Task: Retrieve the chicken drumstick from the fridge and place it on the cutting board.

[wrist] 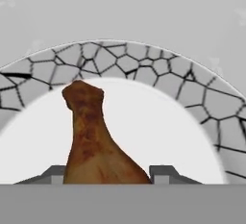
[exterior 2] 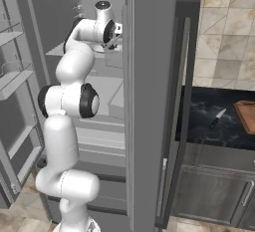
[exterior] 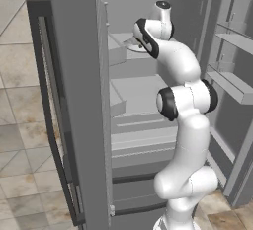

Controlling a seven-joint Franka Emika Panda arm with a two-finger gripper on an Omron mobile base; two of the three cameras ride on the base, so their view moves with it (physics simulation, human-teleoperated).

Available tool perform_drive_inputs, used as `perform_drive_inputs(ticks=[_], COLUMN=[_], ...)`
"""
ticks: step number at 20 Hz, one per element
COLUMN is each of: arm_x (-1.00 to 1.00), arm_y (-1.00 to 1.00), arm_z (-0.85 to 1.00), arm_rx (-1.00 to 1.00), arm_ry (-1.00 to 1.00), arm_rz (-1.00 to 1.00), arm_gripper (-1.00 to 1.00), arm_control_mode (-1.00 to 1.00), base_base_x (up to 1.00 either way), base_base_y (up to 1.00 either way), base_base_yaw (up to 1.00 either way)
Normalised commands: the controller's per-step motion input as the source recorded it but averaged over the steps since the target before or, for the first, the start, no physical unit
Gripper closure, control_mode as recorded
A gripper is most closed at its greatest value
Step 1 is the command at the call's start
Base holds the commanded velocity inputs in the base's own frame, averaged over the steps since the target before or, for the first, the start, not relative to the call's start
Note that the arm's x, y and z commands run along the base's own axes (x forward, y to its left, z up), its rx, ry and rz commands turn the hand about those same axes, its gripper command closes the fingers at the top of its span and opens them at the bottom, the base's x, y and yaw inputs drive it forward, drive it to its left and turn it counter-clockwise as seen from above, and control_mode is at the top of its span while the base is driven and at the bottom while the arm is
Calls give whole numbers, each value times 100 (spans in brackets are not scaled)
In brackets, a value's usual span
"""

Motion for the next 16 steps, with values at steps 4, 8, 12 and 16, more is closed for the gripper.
perform_drive_inputs(ticks=[4,8,12,16], arm_x=[0,0,-26,-47], arm_y=[0,0,0,8], arm_z=[0,0,10,21], arm_rx=[0,0,0,0], arm_ry=[0,0,-5,-15], arm_rz=[0,0,0,0], arm_gripper=[100,100,100,100], arm_control_mode=[-100,-100,-100,-100], base_base_x=[0,0,0,0], base_base_y=[0,0,0,0], base_base_yaw=[0,0,0,0])
